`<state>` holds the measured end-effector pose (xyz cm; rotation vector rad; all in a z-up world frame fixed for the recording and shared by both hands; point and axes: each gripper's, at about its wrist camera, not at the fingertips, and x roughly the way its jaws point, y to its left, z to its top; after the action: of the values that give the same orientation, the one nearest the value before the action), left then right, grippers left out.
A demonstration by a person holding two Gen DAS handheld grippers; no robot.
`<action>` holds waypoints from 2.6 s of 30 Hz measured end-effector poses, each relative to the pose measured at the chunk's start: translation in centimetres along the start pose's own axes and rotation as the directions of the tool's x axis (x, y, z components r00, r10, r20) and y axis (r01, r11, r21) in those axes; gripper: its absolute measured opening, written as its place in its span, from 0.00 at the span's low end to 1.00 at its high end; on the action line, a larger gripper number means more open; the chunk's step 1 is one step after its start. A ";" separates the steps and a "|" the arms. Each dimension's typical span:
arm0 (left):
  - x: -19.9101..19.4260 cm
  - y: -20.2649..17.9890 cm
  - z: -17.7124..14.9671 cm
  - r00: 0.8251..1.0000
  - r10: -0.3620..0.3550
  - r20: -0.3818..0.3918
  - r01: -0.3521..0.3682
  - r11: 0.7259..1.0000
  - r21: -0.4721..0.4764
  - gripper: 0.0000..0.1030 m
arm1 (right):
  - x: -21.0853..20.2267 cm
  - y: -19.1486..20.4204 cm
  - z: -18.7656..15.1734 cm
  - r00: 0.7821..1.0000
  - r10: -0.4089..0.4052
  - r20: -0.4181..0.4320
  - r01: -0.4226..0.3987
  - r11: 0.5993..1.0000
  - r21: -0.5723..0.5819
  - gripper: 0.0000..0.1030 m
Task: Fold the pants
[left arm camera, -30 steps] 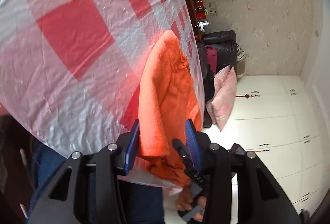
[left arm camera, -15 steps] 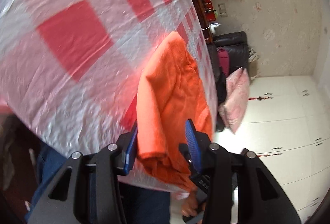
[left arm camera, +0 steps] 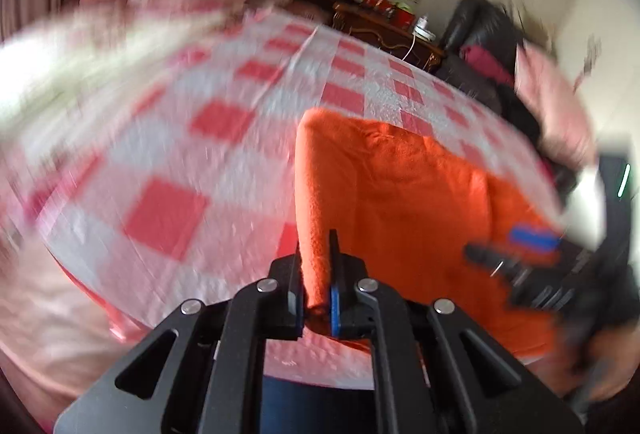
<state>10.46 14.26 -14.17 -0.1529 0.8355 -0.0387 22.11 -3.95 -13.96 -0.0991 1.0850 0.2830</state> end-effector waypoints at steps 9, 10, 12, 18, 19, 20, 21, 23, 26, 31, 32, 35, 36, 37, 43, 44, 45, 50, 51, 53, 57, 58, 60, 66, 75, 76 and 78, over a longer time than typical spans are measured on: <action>-0.7 -8.0 -1.2 0.971 0.179 0.161 -0.227 0.902 0.366 0.08 | -1.2 1.3 8.5 0.936 0.331 -0.120 -0.325 0.943 0.070 0.90; -0.6 -8.4 -1.3 0.968 0.185 0.172 -0.239 0.891 0.385 0.08 | -0.8 2.1 9.5 0.923 0.356 -0.145 -0.350 0.934 0.063 0.90; -0.6 -9.1 -1.4 0.961 0.196 0.198 -0.264 0.868 0.421 0.08 | -0.4 3.3 10.4 0.917 0.360 -0.174 -0.359 0.932 0.035 0.90; -0.9 -11.5 -1.9 0.945 0.189 0.268 -0.306 0.802 0.512 0.08 | 0.9 7.4 11.6 0.914 0.314 -0.258 -0.348 0.932 -0.097 0.90; -0.9 -11.8 -2.0 0.943 0.182 0.277 -0.308 0.793 0.525 0.08 | 1.0 7.9 11.5 0.910 0.313 -0.270 -0.354 0.928 -0.118 0.90; -1.1 -12.2 -2.1 0.942 0.170 0.288 -0.306 0.785 0.539 0.08 | 1.2 8.1 11.5 0.908 0.311 -0.281 -0.358 0.924 -0.133 0.90; -1.2 -12.4 -2.1 0.943 0.156 0.293 -0.299 0.783 0.546 0.08 | 1.4 8.1 11.4 0.908 0.308 -0.284 -0.357 0.923 -0.141 0.90; -1.6 -12.9 -2.0 0.943 0.135 0.303 -0.290 0.780 0.554 0.08 | 1.7 7.6 11.3 0.916 0.293 -0.274 -0.343 0.926 -0.158 0.85; -3.2 -13.8 -1.5 0.939 0.071 0.337 -0.261 0.786 0.560 0.08 | 1.5 5.1 11.2 0.905 0.334 -0.264 -0.370 0.923 -0.100 0.41; -6.0 -17.0 -0.6 0.921 -0.057 0.386 -0.200 0.780 0.592 0.08 | -3.3 -1.7 11.1 0.907 0.401 -0.125 -0.404 0.915 0.007 0.26; -6.4 -18.1 -0.5 0.916 -0.090 0.390 -0.184 0.772 0.609 0.08 | -4.2 -3.3 10.8 0.908 0.408 -0.099 -0.407 0.913 0.032 0.26; -6.9 -21.7 -1.1 0.905 -0.169 0.389 -0.154 0.723 0.674 0.08 | -6.7 -8.7 9.1 0.915 0.402 -0.025 -0.397 0.911 0.115 0.25; -7.0 -23.0 -1.6 0.903 -0.191 0.385 -0.147 0.704 0.695 0.08 | -7.1 -10.1 8.5 0.918 0.397 -0.014 -0.391 0.910 0.136 0.25; -6.6 -24.5 -1.9 0.902 -0.209 0.378 -0.139 0.689 0.712 0.08 | -7.5 -12.1 7.4 0.923 0.386 -0.002 -0.380 0.910 0.166 0.25; -4.1 -32.1 -7.5 0.898 -0.298 0.323 -0.113 0.553 0.825 0.08 | -7.1 -21.4 0.5 0.938 0.345 0.014 -0.332 0.890 0.313 0.22; -3.4 -32.7 -8.2 0.901 -0.301 0.314 -0.111 0.539 0.835 0.08 | -6.7 -22.7 -0.6 0.938 0.347 0.014 -0.331 0.881 0.338 0.22; -2.7 -33.5 -9.0 0.904 -0.300 0.305 -0.112 0.522 0.846 0.08 | -6.2 -23.9 -1.7 0.938 0.345 0.014 -0.327 0.873 0.361 0.22; 0.8 -35.8 -11.2 0.918 -0.272 0.290 -0.138 0.465 0.874 0.08 | -3.5 -28.2 -5.7 0.933 0.359 0.020 -0.333 0.842 0.424 0.22; 1.3 -36.0 -11.3 0.922 -0.266 0.281 -0.138 0.452 0.881 0.12 | -3.0 -28.6 -6.1 0.930 0.367 0.021 -0.341 0.838 0.427 0.22; 1.7 -36.6 -12.3 0.929 -0.260 0.262 -0.128 0.440 0.889 0.15 | -2.5 -28.9 -6.8 0.929 0.370 0.017 -0.341 0.836 0.429 0.25; 2.0 -36.3 -12.9 0.938 -0.227 0.263 -0.140 0.446 0.884 0.28 | -2.1 -28.7 -7.7 0.928 0.372 0.029 -0.349 0.836 0.423 0.41; 1.9 -35.9 -13.1 0.939 -0.221 0.263 -0.144 0.443 0.885 0.29 | -2.4 -28.4 -7.9 0.928 0.369 0.042 -0.353 0.841 0.411 0.48; 1.7 -35.9 -14.3 0.940 -0.213 0.266 -0.156 0.425 0.892 0.30 | -3.0 -27.7 -8.2 0.935 0.351 0.052 -0.343 0.856 0.386 0.56; 1.2 -35.4 -15.5 0.945 -0.200 0.260 -0.168 0.386 0.907 0.31 | -4.1 -25.8 -9.5 0.960 0.276 0.053 -0.277 0.899 0.340 0.56; -1.0 -36.3 -15.3 0.914 -0.207 0.350 -0.247 0.402 0.882 0.07 | -5.8 -25.8 -9.2 0.947 0.294 0.126 -0.320 0.883 0.344 0.09; -1.4 -36.5 -14.9 0.910 -0.214 0.356 -0.249 0.403 0.880 0.07 | -6.7 -26.0 -8.8 0.940 0.306 0.149 -0.339 0.878 0.338 0.08; -2.3 -37.6 -14.2 0.895 -0.243 0.373 -0.259 0.398 0.880 0.07 | -8.2 -26.6 -8.3 0.930 0.321 0.179 -0.364 0.867 0.341 0.08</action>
<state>-0.61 -24.34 -16.24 0.9164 0.2254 -0.4525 18.76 -32.79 -12.11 0.4505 1.0186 0.3944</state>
